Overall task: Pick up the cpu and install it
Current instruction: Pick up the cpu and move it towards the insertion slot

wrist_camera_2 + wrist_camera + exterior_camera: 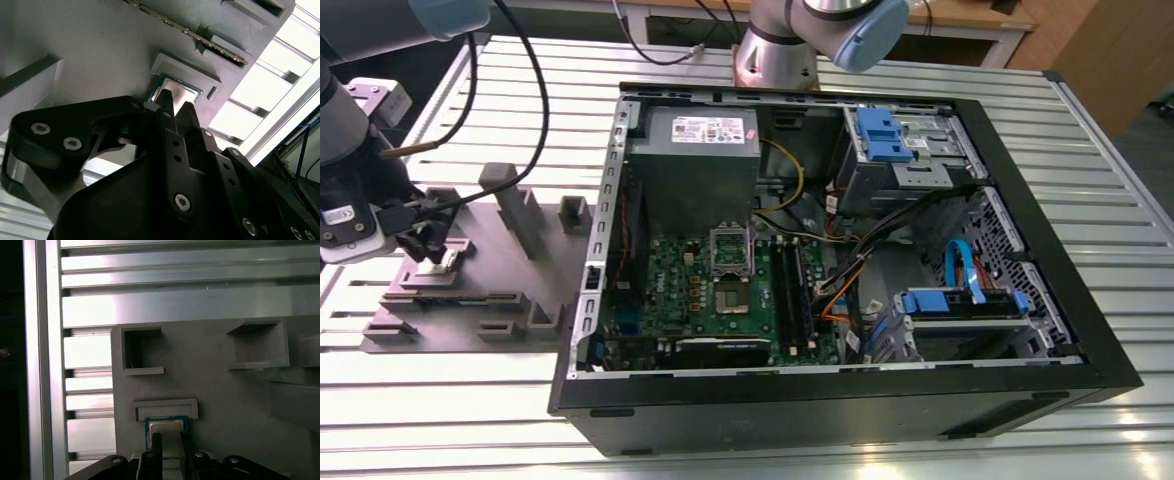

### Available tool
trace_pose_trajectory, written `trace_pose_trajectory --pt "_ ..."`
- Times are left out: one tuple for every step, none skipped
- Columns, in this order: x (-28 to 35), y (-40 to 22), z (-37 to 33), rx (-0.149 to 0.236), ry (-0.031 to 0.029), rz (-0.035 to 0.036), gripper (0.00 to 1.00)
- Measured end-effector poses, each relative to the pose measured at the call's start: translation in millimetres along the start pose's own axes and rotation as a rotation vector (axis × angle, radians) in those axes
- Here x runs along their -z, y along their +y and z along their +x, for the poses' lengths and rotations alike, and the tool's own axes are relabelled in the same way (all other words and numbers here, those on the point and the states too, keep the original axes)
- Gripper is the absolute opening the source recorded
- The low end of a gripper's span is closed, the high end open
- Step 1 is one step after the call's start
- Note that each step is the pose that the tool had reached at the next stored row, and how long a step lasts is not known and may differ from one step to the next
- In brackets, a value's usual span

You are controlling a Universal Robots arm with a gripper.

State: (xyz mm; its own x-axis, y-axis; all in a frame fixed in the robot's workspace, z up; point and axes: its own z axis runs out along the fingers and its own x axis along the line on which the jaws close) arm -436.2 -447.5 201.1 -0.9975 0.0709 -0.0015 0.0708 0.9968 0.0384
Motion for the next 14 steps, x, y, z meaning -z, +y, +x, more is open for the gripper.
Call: trace_pose_trajectory --pt "0.0 0.0 0.0 0.0 0.0 0.0 0.29" --pt "0.0 0.0 0.0 0.0 0.0 0.0 0.35" --pt "0.0 0.0 0.0 0.0 -0.0001 0.0001 0.35" --pt "0.0 0.0 0.0 0.0 0.0 0.0001 0.41" --pt "0.0 0.0 0.0 0.0 -0.0001 0.0001 0.47" --pt "-0.1 0.0 0.0 0.0 -0.0001 0.0002 0.47" --pt "0.0 0.0 0.0 0.0 -0.0001 0.0004 0.53" --pt "0.0 0.0 0.0 0.0 -0.0001 0.0005 0.53" --pt "0.0 0.0 0.0 0.0 -0.0001 0.0005 0.58" --pt "0.0 0.0 0.0 0.0 0.0 0.0005 0.58" --pt "0.0 0.0 0.0 0.0 -0.0001 0.0006 0.65" --pt "0.0 0.0 0.0 0.0 0.0 0.0007 0.65" --pt "-0.5 0.0 0.0 0.0 -0.0001 0.0006 0.65" --pt "-1.5 0.0 0.0 0.0 -0.0004 0.0005 0.65"
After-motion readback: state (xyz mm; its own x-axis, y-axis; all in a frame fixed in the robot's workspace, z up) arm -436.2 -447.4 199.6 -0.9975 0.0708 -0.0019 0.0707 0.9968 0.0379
